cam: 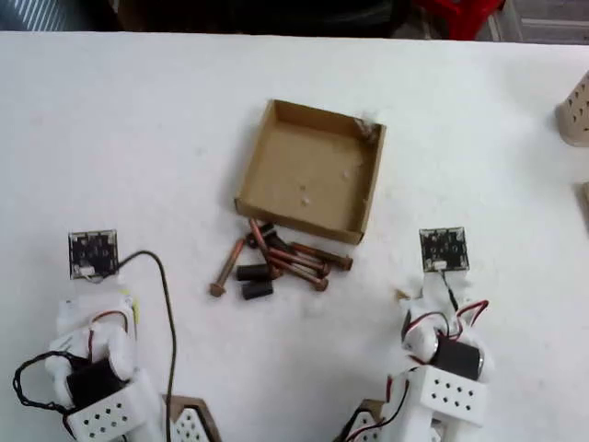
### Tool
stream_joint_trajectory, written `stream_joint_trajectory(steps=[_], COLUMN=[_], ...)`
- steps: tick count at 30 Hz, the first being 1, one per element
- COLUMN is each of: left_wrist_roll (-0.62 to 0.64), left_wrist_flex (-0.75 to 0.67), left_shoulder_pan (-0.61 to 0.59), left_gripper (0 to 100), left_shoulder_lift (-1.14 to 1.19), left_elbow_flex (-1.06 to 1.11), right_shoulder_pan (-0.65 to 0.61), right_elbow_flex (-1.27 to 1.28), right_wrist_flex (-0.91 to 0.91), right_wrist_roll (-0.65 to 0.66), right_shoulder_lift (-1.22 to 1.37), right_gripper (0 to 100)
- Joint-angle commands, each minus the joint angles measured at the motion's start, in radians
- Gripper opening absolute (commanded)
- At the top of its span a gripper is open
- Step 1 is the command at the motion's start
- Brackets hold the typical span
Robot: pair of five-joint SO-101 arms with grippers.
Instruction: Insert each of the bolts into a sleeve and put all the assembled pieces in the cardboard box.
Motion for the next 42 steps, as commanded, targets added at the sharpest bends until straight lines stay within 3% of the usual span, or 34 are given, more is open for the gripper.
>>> stream_joint_trajectory(steps=[1,16,25,31,33,37,42], left_wrist_roll=[-0.005,-0.005,-0.005,-0.005,-0.005,-0.005,-0.005], left_wrist_flex=[-0.031,-0.029,-0.031,-0.031,-0.031,-0.031,-0.031], left_shoulder_pan=[0.016,0.016,0.018,0.018,0.018,0.018,0.038], left_gripper=[13,13,13,13,13,13,13], left_shoulder_lift=[-0.013,-0.013,-0.013,-0.013,-0.013,-0.013,-0.013], left_elbow_flex=[-0.008,-0.008,-0.008,-0.008,-0.008,-0.008,-0.008], right_shoulder_pan=[-0.021,0.054,0.114,0.180,0.180,0.179,0.148], right_elbow_flex=[-0.063,-0.307,-0.342,-0.348,-0.365,-0.466,-0.588], right_wrist_flex=[-0.056,-0.280,-0.211,-0.165,-0.160,-0.153,-0.133], right_wrist_roll=[0.011,-0.075,-0.118,-0.253,-0.270,-0.468,-0.605], right_shoulder_lift=[0.102,0.644,0.602,0.524,0.545,0.639,0.832], right_gripper=[2.9,2.7,3.2,12.8,11.7,11.4,11.3])
